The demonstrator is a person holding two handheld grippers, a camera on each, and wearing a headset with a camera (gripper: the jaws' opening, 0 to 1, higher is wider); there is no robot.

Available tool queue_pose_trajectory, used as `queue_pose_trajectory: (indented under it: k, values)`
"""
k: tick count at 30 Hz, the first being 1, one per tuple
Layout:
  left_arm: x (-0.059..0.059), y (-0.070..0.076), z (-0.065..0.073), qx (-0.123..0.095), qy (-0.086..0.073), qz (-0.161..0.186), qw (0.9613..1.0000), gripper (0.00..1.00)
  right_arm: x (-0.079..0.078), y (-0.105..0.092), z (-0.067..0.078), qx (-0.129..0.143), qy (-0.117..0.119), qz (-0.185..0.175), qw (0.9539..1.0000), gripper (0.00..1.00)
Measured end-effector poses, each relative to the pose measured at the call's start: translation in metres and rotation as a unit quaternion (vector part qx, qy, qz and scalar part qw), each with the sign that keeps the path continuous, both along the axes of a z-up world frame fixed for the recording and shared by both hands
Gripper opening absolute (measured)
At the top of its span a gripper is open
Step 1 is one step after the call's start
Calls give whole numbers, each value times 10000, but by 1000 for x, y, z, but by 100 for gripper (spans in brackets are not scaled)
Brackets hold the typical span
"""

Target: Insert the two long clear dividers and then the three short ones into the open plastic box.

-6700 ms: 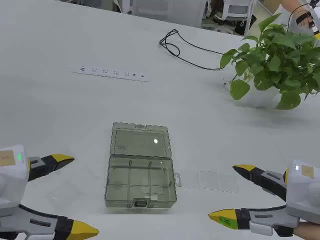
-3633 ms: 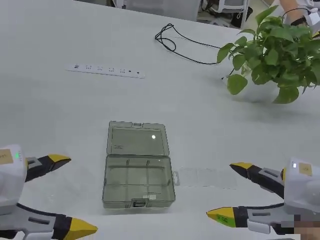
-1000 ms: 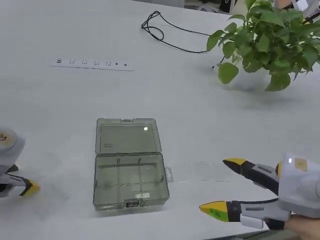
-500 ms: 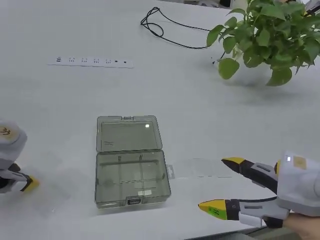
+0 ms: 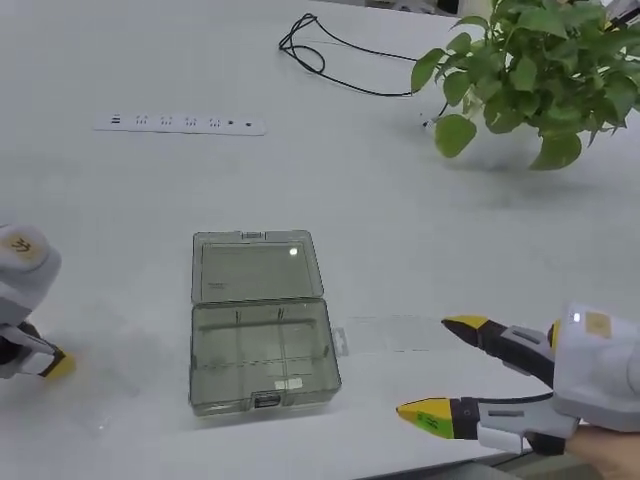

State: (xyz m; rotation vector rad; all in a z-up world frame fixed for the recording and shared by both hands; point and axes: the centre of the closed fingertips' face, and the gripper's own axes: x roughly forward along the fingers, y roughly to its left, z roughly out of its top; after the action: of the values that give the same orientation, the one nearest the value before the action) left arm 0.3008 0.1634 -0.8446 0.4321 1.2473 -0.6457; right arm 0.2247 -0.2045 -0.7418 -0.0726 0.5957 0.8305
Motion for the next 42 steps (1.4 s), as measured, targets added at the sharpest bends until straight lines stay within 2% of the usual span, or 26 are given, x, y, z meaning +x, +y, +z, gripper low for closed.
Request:
queue_pose_trajectory:
  k: [6, 11, 13, 18, 25, 30, 35, 39, 42]
  values:
    - [-1, -2, 1, -173, 59, 90, 9998, 31, 0, 0, 0, -19, 9, 16, 10000, 82]
    - [-1, -6, 3, -347, 40, 199, 9992, 30, 0, 1, 0, -29, 9, 44, 10000, 82]
    - [-3, -10, 3, -501, 62, 326, 9982, 30, 1, 2, 1, -46, 4, 67, 10000, 81]
    - [-4, -12, 6, -682, 1, 466, 9966, 30, 3, 3, 3, -54, -13, 91, 9999, 81]
    - [-6, -14, 17, -1017, -109, 723, 9921, 30, 4, 5, 6, -65, -19, 123, 9999, 80]
    - [-7, -21, 29, -1346, -229, 903, 9865, 30, 6, 8, 8, -30, -13, 131, 9999, 79]
    - [-7, -35, 45, -1698, -377, 1060, 9790, 30, 8, 13, 14, 18, -63, 147, 9999, 77]
    - [-8, -50, 59, -2049, -503, 1120, 9710, 30, 12, 17, 20, 32, -103, 163, 9998, 76]
    - [-8, -63, 72, -2280, -596, 1127, 9653, 30, 16, 21, 28, 166, -141, 90, 9997, 74]
